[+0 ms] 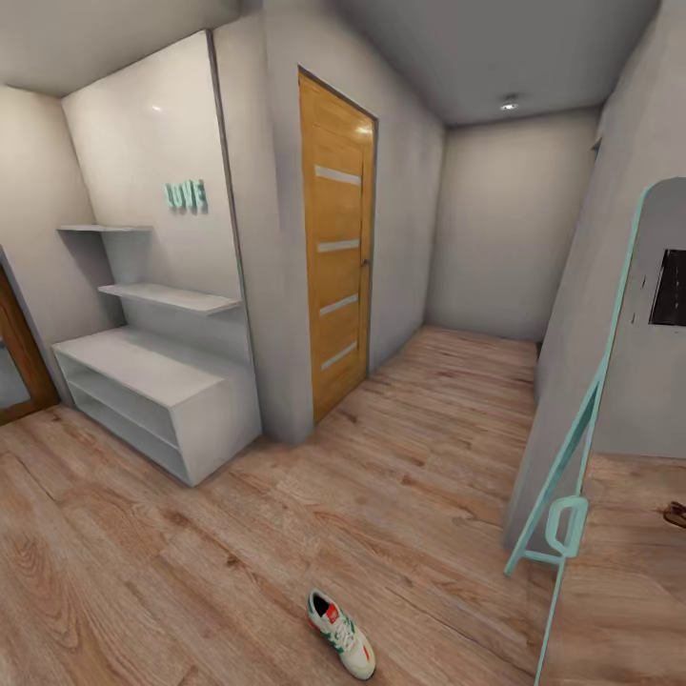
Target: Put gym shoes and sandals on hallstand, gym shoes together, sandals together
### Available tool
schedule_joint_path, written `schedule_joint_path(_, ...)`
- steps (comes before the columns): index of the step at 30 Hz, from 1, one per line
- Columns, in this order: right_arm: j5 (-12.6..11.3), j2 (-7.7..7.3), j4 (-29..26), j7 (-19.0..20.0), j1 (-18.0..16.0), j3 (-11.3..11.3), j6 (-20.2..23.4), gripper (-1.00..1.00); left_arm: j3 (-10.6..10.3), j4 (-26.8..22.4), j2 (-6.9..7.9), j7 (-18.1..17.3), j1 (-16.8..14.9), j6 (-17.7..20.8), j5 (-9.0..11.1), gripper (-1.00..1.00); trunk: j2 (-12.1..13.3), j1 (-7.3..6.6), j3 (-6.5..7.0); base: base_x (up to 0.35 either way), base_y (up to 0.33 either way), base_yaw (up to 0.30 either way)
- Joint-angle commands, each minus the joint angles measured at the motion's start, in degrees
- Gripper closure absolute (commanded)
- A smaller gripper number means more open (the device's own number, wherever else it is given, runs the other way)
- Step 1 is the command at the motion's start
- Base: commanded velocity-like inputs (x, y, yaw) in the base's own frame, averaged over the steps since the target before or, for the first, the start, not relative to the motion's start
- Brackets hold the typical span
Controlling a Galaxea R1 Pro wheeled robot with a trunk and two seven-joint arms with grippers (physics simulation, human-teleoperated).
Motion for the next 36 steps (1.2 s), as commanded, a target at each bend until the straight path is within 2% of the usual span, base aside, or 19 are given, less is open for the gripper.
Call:
schedule_joint_path(1, 0.3, -0.03, -0.3, -0.3, -0.3, -0.1, -0.3, -1.00, 0.3, -0.3, 0.33, -0.3, -0.3, -0.3, 0.3, -1.00, 0.0, 0.00, -0.03, 0.000, 0.000, 0.000)
schedule_joint_path(4, 1.2, 0.18, -1.3, -0.3, -1.3, 0.0, -1.3, -1.00, 0.6, -1.3, 0.00, -0.5, -0.9, -1.3, 1.3, -1.00, 0.0, 0.00, -0.03, 0.000, 0.000, 0.000)
schedule_joint_path(7, 0.9, 0.32, -2.3, -0.3, -1.9, 0.0, -2.3, -1.00, 0.6, -2.3, -0.33, -0.5, -0.6, -2.3, 2.1, -1.00, 0.0, 0.00, -0.03, 0.000, 0.000, 0.000)
schedule_joint_path(13, -0.4, 0.91, -2.9, -0.2, -2.8, 0.1, -0.4, -1.00, 0.8, -0.3, -1.16, -0.7, 0.6, -0.3, 0.1, -1.00, 0.0, 0.00, -0.03, 0.000, 0.000, 0.000)
schedule_joint_path(17, -0.3, 0.95, -2.7, -0.2, -2.9, 0.2, 0.9, -1.00, 0.6, 0.7, -1.19, -0.7, 0.5, 1.0, -0.1, -1.00, 0.0, 0.00, -0.03, 0.036, 0.005, 0.000)
schedule_joint_path(21, -0.3, 0.78, -2.7, -0.2, -2.9, 0.2, 1.7, -1.00, 0.6, -0.3, -0.86, -0.7, 0.5, 2.1, 0.0, -1.00, 0.0, 0.00, -0.03, 0.144, 0.090, 0.000)
schedule_joint_path(31, -0.4, 0.71, -2.7, -0.2, -2.9, 0.2, 1.7, -1.00, 0.5, -2.7, -0.73, -0.7, 0.5, 2.0, 1.4, -1.00, 0.0, 0.00, -0.03, 0.224, 0.198, 0.005)
schedule_joint_path(36, -0.3, 0.69, -2.8, -0.3, -2.9, 0.2, 1.7, -1.00, 0.5, -3.7, -1.00, -0.7, 0.4, 2.0, 1.5, -1.00, 0.0, 0.00, -0.05, 0.256, 0.216, 0.163)
